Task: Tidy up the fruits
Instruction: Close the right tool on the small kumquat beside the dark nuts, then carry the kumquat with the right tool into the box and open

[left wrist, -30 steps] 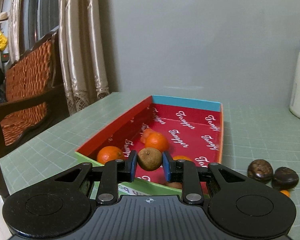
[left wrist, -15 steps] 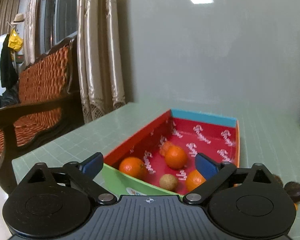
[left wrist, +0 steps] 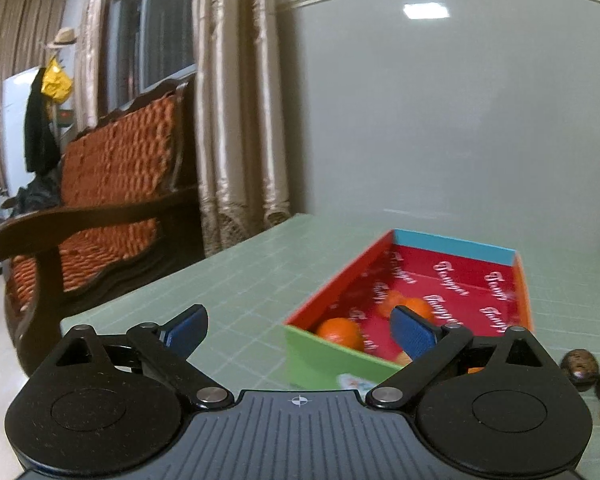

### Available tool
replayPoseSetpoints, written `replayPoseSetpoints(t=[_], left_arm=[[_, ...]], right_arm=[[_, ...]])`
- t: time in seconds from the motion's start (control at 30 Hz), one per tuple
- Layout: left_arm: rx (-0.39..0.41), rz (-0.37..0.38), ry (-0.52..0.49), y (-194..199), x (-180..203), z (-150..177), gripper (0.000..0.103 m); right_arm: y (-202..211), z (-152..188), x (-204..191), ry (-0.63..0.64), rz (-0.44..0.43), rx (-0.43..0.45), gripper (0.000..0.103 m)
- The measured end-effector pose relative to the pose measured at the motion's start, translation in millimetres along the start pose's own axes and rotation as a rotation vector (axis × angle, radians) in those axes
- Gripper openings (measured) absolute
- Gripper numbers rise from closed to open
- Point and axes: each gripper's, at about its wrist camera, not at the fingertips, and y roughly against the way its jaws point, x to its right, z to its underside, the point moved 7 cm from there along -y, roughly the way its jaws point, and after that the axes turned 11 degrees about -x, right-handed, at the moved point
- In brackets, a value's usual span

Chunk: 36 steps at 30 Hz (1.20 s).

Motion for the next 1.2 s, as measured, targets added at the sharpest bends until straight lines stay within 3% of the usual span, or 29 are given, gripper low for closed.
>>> replayPoseSetpoints(t=[0.17, 0.23, 0.4, 0.47, 0.5, 0.83, 1.07, 1.2], left_arm=[[-0.005, -0.036, 0.032, -2, -22, 3, 0.097], [-0.008, -0.047, 0.044, -3, -29, 4, 0.097], [-0.025, -0.059, 0.066, -7, -41, 7, 0.097], [-0.028, -0.064, 0.067, -8, -44, 7, 0.097], [-0.028, -0.066, 0.066, -9, -45, 8, 0.097], [-0.029, -0.084, 0.085, -6, -61, 10, 0.097], [-0.051, -0.122, 0.174, -3, -99, 17, 0.097], [-0.079, -0.147, 0.233, -5, -124, 25, 0.097]], right_arm=[[-7, 4, -10, 0.002, -0.025, -0.035, 0.052], [-9, 5, -15, 0.002, -0.031, -0.044, 0.042], [-13, 5, -20, 0.017, -0.015, -0.055, 0.037], [-14, 5, -21, 0.018, -0.009, -0.054, 0.031], [-14, 5, -21, 0.019, -0.009, -0.053, 0.022], [-2, 0, -31, 0.048, -0.053, 0.001, 0.021], [23, -20, -50, 0.077, -0.161, 0.13, 0.021], [27, -29, -70, 0.112, -0.234, 0.159, 0.021]])
